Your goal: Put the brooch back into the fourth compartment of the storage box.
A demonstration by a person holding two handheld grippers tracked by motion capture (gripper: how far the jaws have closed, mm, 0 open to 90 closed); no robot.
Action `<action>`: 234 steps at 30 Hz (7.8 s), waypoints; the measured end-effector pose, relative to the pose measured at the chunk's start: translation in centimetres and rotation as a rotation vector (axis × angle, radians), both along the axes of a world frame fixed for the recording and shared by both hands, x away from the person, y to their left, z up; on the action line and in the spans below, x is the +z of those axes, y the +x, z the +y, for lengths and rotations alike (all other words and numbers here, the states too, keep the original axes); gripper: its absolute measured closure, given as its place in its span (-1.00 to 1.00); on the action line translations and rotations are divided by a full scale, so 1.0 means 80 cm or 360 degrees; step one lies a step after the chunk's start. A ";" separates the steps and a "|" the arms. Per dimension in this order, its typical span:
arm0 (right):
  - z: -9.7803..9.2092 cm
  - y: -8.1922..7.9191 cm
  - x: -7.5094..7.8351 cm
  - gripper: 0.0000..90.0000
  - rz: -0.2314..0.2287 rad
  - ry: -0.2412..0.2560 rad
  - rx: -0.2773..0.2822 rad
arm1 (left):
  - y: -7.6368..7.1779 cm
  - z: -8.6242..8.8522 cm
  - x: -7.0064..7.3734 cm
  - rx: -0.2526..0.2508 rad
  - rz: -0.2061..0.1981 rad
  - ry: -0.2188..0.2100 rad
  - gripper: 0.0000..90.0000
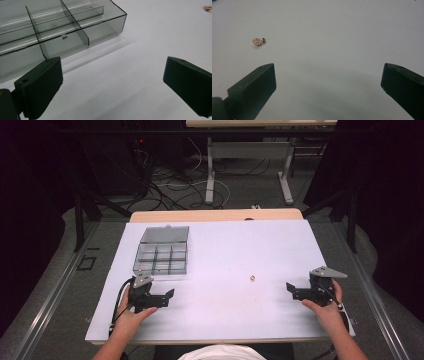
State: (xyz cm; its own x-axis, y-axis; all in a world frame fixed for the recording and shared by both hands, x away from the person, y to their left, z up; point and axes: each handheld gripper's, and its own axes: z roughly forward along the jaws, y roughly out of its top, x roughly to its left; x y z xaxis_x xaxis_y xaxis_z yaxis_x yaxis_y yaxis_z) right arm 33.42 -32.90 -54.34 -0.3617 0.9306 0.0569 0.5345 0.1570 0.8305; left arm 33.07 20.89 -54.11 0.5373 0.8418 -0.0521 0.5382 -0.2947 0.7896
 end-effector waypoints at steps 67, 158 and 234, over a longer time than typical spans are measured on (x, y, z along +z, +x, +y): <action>-0.001 -0.002 0.001 -1.00 0.0011 0.0018 0.0009 | 0.033 -0.162 0.010 -0.0338 0.0047 0.0044 -0.65; 0.000 0.001 -0.005 -1.00 0.0051 0.0043 0.0022 | 0.103 -0.307 0.006 -0.0468 0.0052 -0.0063 -0.30; -0.001 0.002 -0.006 -1.00 0.0055 0.0043 0.0047 | 0.097 -0.349 -0.024 -0.0575 0.0100 0.0128 0.67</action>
State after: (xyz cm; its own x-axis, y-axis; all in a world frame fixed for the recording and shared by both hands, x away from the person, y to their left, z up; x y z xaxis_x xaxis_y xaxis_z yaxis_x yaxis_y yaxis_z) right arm 33.60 -32.94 -54.85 -0.3862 0.9175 0.0945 0.5583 0.1510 0.8158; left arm 40.83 -7.03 -56.04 0.7984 0.6011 -0.0356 0.4346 -0.5344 0.7249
